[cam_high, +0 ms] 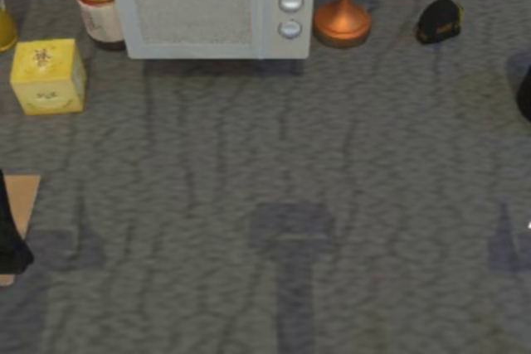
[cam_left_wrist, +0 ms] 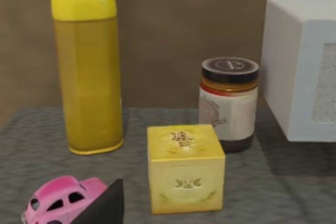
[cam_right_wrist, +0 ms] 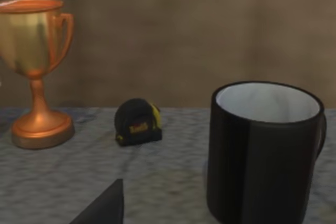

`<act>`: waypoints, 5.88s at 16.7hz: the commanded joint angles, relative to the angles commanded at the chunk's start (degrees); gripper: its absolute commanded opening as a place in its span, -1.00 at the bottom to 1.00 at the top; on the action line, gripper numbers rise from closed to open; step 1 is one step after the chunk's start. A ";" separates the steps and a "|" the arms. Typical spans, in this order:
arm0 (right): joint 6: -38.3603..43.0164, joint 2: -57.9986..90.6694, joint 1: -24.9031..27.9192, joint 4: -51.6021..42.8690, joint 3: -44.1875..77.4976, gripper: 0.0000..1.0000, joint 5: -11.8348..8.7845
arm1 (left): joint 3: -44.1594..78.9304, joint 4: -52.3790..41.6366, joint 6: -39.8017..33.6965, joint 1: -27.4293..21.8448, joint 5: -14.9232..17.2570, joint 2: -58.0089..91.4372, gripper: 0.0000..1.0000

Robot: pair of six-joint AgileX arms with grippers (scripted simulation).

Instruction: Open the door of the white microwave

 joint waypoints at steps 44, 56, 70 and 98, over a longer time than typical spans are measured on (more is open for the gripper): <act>0.00 0.00 0.00 0.00 0.00 1.00 0.00 | 166.35 -85.15 -30.24 -33.75 -16.17 145.11 1.00; 0.00 0.00 0.00 0.00 0.00 1.00 0.00 | 155.89 -71.80 -28.18 -31.50 -15.15 147.19 1.00; 0.00 0.00 0.00 0.00 0.00 1.00 0.00 | 154.24 -69.96 -27.87 -31.16 -14.99 147.67 -0.36; 0.00 0.00 0.00 0.00 0.00 1.00 0.00 | 131.44 -59.94 -29.29 -32.72 -15.84 135.29 -1.00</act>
